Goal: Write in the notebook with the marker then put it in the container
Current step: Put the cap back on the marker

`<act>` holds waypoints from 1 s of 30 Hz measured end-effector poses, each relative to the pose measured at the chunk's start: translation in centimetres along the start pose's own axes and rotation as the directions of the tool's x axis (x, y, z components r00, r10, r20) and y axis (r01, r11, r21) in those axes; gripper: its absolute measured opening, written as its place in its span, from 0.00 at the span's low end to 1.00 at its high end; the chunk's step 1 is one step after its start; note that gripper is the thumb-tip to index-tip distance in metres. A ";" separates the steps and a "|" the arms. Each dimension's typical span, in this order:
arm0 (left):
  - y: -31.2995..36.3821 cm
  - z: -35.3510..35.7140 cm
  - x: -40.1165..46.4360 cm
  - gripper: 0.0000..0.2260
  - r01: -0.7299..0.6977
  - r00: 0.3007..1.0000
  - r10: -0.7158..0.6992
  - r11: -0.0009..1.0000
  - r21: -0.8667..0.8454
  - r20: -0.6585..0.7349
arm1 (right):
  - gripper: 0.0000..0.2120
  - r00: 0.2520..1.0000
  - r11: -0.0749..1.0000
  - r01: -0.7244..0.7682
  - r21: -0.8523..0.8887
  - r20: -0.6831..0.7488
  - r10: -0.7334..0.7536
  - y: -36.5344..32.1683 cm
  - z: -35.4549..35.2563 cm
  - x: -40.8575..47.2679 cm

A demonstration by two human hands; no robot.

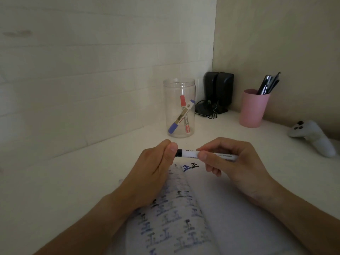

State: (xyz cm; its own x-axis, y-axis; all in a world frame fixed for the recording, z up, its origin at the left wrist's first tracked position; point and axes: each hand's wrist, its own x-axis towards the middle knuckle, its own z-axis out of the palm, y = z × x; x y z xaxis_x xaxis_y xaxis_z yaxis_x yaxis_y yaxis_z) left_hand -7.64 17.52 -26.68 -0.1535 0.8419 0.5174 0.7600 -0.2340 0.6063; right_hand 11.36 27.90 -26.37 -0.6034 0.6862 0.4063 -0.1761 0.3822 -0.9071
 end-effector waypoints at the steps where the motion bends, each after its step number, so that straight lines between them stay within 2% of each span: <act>1: -0.1 -0.1 0.2 0.17 -0.007 1.000 0.007 1.000 -0.006 -0.003 | 0.08 1.000 1.000 -0.018 -0.017 -0.005 0.018 0.0 0.1 0.1; 3: -0.5 -0.4 0.5 0.18 -0.028 0.999 0.029 0.999 0.029 -0.042 | 0.08 0.998 0.999 -0.051 -0.012 -0.025 0.051 0.1 0.1 0.3; 8: -1.4 -1.6 0.6 0.15 -0.027 0.995 0.043 0.983 0.179 -0.086 | 0.05 0.967 0.946 -0.114 0.304 -0.183 0.176 -0.2 -0.6 0.9; 10: -1.8 -1.9 0.5 0.11 -0.014 0.994 0.041 0.969 0.246 -0.105 | 0.07 0.954 0.954 -0.077 0.291 -0.258 0.156 -0.8 -0.2 1.0; 11: -1.9 -2.1 0.5 0.10 -0.001 0.990 0.038 0.964 0.266 -0.134 | 0.07 0.948 0.970 -0.041 0.240 -0.296 0.114 -1.5 0.2 1.2; 13: -2.4 -2.4 0.6 0.15 0.045 0.975 0.022 0.955 0.292 -0.222 | 0.08 0.928 0.996 0.058 0.071 -0.372 -0.028 -3.6 0.9 2.4; 16: -2.9 -2.7 0.5 0.21 0.118 0.946 -0.012 0.944 0.309 -0.324 | 0.08 0.858 0.973 0.198 -0.118 -0.459 -0.230 -7.0 1.1 6.0; 20: -3.0 -2.6 0.5 0.23 0.131 0.943 0.009 0.910 0.394 -0.332 | 0.10 0.750 0.867 0.206 -0.453 -0.497 -0.438 -9.6 1.5 11.7; 23: -3.0 -2.5 0.6 0.22 0.130 0.945 0.017 0.897 0.423 -0.326 | 0.12 0.786 0.783 0.109 -0.612 -0.430 -0.445 -9.2 2.0 15.2; 30: -3.1 -2.2 0.8 0.22 0.105 0.960 0.033 0.879 0.466 -0.279 | 0.11 0.874 0.680 -0.071 -0.729 -0.374 -0.310 -5.9 2.9 19.4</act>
State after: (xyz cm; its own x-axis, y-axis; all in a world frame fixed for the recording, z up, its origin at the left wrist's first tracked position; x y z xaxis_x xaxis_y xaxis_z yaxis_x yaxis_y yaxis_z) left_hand -11.50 17.79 -26.79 -0.2984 0.6650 0.6847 0.9457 0.1094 0.3059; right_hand -1.56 37.13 -13.47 -0.1813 0.7128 0.6776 0.4903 0.6628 -0.5660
